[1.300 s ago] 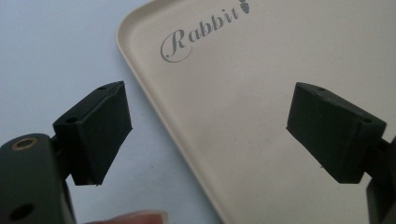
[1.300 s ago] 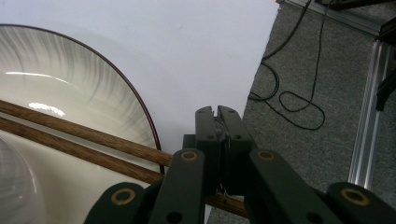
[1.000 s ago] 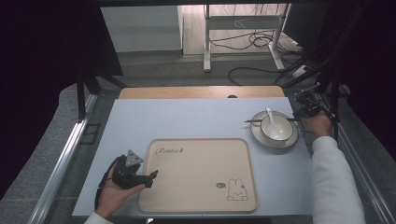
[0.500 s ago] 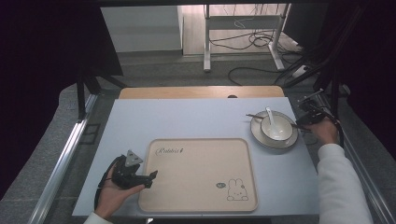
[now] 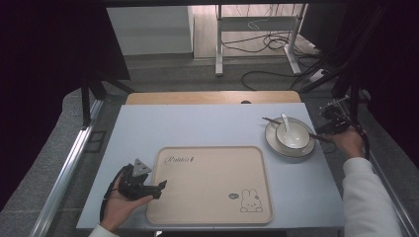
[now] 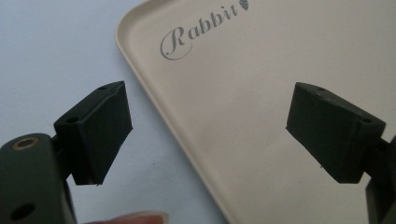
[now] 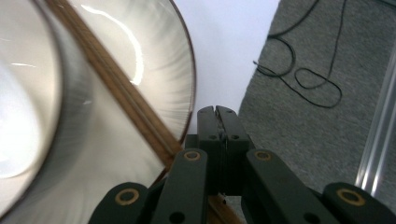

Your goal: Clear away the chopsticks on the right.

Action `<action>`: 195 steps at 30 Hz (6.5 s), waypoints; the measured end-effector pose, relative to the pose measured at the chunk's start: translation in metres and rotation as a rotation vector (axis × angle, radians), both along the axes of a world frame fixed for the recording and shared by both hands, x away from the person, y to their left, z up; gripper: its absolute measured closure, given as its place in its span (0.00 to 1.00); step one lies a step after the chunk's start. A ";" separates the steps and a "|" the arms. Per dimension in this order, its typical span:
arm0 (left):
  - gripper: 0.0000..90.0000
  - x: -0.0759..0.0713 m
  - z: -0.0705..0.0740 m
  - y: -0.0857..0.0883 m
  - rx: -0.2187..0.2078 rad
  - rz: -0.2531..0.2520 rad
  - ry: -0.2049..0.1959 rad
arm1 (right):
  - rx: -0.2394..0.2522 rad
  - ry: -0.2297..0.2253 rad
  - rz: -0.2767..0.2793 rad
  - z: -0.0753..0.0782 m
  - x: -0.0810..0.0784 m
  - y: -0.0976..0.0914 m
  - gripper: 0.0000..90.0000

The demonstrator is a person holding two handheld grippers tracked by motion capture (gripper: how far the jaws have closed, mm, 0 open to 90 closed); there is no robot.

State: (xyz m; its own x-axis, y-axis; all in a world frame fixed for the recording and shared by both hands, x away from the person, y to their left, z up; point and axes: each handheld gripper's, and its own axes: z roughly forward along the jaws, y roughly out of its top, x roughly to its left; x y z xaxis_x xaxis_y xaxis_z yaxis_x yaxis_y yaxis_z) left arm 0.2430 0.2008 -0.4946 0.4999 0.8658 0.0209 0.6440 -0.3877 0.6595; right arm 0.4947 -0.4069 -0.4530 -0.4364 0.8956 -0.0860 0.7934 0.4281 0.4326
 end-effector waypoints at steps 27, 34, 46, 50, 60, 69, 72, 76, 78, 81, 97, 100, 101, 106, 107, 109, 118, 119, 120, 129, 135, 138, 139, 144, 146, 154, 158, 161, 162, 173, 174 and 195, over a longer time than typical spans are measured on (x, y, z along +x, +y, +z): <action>0.16 0.000 0.000 0.000 0.007 -0.001 0.003 | 0.059 -0.010 0.075 0.003 -0.015 0.008 0.99; 0.16 -0.002 0.001 -0.002 0.005 -0.005 -0.002 | 0.050 -0.004 0.063 0.004 -0.016 0.005 0.99; 0.16 -0.002 0.002 -0.002 0.011 -0.013 -0.001 | 0.043 0.009 0.062 0.001 -0.017 0.004 0.99; 0.16 -0.002 0.002 -0.002 0.011 -0.013 0.000 | 0.036 0.019 0.064 -0.001 -0.017 0.003 0.97; 0.16 -0.001 0.001 -0.003 0.013 -0.013 0.004 | -0.025 -0.018 0.095 0.019 -0.019 -0.011 0.60; 0.16 0.000 -0.001 -0.002 0.020 -0.010 0.013 | -0.071 0.050 0.154 0.008 -0.014 -0.019 0.61; 0.16 0.001 -0.003 -0.002 0.019 -0.007 0.017 | -0.078 0.074 0.176 0.001 -0.011 -0.018 0.66; 0.16 0.001 -0.003 -0.002 0.023 -0.008 0.019 | -0.083 0.091 0.195 -0.005 -0.008 -0.017 0.72; 0.16 0.001 -0.004 -0.001 0.024 -0.008 0.020 | -0.084 0.089 0.205 -0.007 -0.008 -0.016 0.75; 0.16 0.002 -0.004 -0.001 0.023 -0.009 0.022 | -0.091 0.100 0.229 -0.008 -0.007 -0.014 0.80; 0.16 0.002 -0.004 -0.001 0.023 -0.011 0.019 | -0.082 0.058 0.239 0.002 -0.014 -0.014 0.92; 0.16 0.001 -0.003 -0.001 0.023 -0.012 0.017 | -0.075 0.022 0.202 0.010 -0.019 -0.013 0.92; 0.16 0.001 -0.003 -0.001 0.020 -0.012 0.015 | -0.071 0.011 0.187 0.014 -0.021 -0.012 0.92; 0.16 0.001 -0.002 0.000 0.022 -0.014 0.011 | -0.029 -0.044 0.145 0.036 -0.037 -0.006 0.92; 0.16 0.000 -0.002 0.000 0.022 -0.013 0.009 | -0.019 -0.052 0.142 0.039 -0.040 -0.004 0.92; 0.16 0.000 -0.001 0.000 0.019 -0.010 0.005 | 0.017 -0.067 0.138 0.048 -0.050 0.001 0.92; 0.16 -0.002 0.001 -0.001 0.009 -0.002 -0.009 | 0.083 -0.115 0.221 0.068 -0.098 0.040 0.92; 0.16 -0.002 0.001 -0.002 0.009 -0.002 -0.009 | 0.088 -0.119 0.231 0.068 -0.103 0.045 0.92; 0.16 -0.002 0.001 -0.002 0.009 -0.003 -0.009 | 0.086 -0.131 0.260 0.069 -0.110 0.052 0.92; 0.16 -0.003 0.002 0.002 -0.009 0.018 -0.009 | 0.104 -0.133 0.429 0.060 -0.161 0.112 0.92; 0.16 -0.004 0.002 0.001 -0.008 0.009 -0.007 | 0.129 -0.056 0.472 0.039 -0.182 0.137 0.92; 0.16 -0.004 0.002 0.000 -0.006 0.005 -0.007 | 0.175 0.011 0.515 0.027 -0.188 0.152 0.92; 0.16 -0.004 0.001 0.000 -0.006 0.005 -0.006 | 0.171 0.028 0.526 0.023 -0.190 0.157 0.92; 0.16 -0.004 0.001 0.000 -0.007 0.005 -0.006 | 0.154 0.094 0.543 0.000 -0.191 0.180 0.92; 0.16 -0.004 0.001 0.000 -0.006 0.004 -0.005 | 0.148 0.103 0.542 -0.003 -0.191 0.183 0.92; 0.16 -0.004 0.001 -0.001 -0.001 0.002 -0.003 | 0.022 0.150 0.579 -0.032 -0.191 0.215 0.92; 0.16 -0.004 0.000 -0.001 0.003 -0.001 0.000 | -0.003 0.137 0.591 -0.036 -0.193 0.218 0.89; 0.16 -0.004 0.001 -0.001 0.001 -0.003 -0.003 | 0.001 0.114 0.592 -0.035 -0.195 0.219 0.69; 0.16 -0.004 0.001 -0.001 0.001 -0.002 -0.005 | 0.003 0.092 0.590 -0.032 -0.196 0.219 0.66; 0.15 -0.004 0.001 0.000 0.007 -0.004 -0.015 | 0.151 -0.176 0.443 0.045 -0.176 0.140 0.38; 0.15 -0.004 0.001 0.000 0.008 -0.005 -0.015 | 0.152 -0.188 0.409 0.050 -0.172 0.129 0.38; 0.15 -0.001 -0.001 0.001 0.008 0.002 0.001 | -0.032 -0.027 0.173 0.031 -0.055 -0.008 0.55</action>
State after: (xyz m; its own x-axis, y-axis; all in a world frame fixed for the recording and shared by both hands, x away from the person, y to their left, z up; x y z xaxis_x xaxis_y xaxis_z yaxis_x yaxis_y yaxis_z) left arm 0.2417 0.2018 -0.4961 0.4977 0.8669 0.0276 0.6457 -0.3916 0.6555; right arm 0.4393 -0.4149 -0.4225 -0.5810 0.8039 -0.1274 0.6949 0.5714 0.4366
